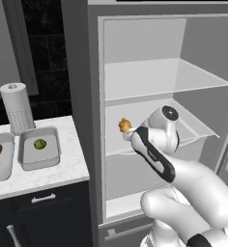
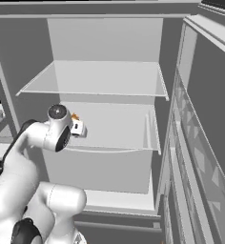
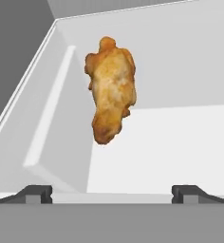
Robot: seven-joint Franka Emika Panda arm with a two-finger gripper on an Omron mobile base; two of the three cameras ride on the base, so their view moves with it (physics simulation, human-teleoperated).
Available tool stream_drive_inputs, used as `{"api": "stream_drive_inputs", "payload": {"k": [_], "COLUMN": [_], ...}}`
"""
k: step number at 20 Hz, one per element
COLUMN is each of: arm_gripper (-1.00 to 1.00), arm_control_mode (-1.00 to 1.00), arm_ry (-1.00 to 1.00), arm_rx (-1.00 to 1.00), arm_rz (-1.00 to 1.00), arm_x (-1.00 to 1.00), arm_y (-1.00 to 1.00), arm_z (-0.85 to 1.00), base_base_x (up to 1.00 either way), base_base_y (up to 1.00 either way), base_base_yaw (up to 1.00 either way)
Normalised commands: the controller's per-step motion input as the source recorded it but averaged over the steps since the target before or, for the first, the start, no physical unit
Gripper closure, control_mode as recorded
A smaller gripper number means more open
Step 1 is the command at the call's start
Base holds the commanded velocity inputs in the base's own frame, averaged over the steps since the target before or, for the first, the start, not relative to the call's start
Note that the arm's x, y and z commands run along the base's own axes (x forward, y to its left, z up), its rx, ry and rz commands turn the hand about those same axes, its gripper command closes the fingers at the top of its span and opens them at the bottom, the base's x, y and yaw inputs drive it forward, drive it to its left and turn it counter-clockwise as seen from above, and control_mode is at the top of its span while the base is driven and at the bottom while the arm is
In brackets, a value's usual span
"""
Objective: Place one lime and one chicken drumstick in each tupperware on the nearby counter, to pack two identical lunches.
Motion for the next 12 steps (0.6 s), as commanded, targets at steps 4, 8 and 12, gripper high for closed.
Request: {"api": "stream_drive_inputs", "payload": {"k": [4, 8, 12], "arm_gripper": [-1.0, -1.0, -1.0], "arm_control_mode": [-1.0, -1.0, -1.0], "arm_ry": [0.04, 0.01, 0.01], "arm_rx": [0.0, 0.0, 0.0], "arm_rz": [0.0, 0.0, 0.0], "arm_x": [0.59, 0.52, 0.54], "arm_y": [0.11, 0.0, 0.0], "arm_z": [-0.07, -0.09, -0.24], "base_base_x": [0.0, 0.0, 0.0], "base_base_y": [0.0, 0.0, 0.0], "base_base_yaw": [0.0, 0.0, 0.0]}}
